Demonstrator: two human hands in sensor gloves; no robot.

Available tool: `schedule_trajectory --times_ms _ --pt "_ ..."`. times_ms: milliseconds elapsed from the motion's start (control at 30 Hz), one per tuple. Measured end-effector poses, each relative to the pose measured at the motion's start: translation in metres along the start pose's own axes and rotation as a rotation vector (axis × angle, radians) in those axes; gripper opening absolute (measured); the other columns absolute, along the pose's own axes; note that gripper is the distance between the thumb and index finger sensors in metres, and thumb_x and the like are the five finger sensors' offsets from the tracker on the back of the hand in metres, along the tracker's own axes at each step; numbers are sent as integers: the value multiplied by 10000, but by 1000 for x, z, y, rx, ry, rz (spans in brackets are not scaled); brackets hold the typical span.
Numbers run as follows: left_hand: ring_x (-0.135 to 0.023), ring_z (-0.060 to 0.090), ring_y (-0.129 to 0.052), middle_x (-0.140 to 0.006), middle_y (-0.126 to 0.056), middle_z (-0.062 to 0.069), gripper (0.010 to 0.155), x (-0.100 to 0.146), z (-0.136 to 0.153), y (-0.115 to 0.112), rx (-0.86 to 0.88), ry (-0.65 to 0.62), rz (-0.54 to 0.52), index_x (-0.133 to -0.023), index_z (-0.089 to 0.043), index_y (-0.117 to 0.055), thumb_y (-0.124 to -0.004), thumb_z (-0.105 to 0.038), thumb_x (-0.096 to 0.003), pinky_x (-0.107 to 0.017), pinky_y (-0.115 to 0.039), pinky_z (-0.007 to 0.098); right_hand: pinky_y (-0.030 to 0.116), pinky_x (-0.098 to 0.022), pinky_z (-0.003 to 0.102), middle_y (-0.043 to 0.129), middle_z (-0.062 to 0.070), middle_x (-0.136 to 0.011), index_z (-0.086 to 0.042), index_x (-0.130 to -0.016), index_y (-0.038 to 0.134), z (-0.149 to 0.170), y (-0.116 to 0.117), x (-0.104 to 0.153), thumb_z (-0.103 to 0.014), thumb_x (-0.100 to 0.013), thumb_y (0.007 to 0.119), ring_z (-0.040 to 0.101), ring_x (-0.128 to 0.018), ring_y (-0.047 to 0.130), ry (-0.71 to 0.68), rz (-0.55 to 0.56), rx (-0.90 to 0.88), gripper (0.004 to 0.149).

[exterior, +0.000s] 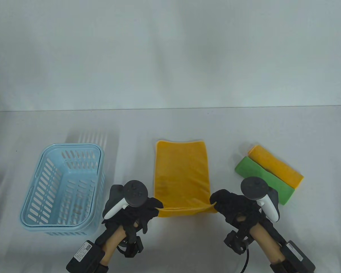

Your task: Roll square towel into towel roll

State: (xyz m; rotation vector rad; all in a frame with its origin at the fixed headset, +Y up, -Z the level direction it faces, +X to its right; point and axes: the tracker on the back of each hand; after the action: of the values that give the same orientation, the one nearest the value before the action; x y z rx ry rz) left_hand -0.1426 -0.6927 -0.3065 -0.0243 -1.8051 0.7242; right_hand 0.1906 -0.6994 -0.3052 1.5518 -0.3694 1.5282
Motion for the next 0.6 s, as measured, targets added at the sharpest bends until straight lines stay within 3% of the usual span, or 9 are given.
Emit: schedule_trajectory --times_ms 467,600 --pt "-835 286 -941 -868 -927 -42 456 -14 4 -41 -161 23 207 -834 -315 -885 -818 -367 -386 -664 -717 548 664 -618 566 901 -4 -816 -291 -754 806 27 34 -12 -299 -357 834 325 -791 864 150 -239 198 398" --pt "-816 281 -936 -862 -922 -42 454 -17 4 -44 -177 28 228 -826 -312 -892 -817 -376 -383 -664 -715 543 641 -631 560 855 0 -839 -272 -759 801 31 35 -14 -305 -359 833 331 -796 817 180 -260 174 403"
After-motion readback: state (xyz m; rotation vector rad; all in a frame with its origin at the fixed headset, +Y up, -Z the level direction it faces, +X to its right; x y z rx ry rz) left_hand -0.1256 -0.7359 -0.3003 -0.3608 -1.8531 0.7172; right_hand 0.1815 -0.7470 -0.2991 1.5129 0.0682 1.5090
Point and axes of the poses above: the tracker on the back of each hand, its own z axis roughly to the little-finger side, its own x axis roughly from the fingertips to the wrist, y = z × x
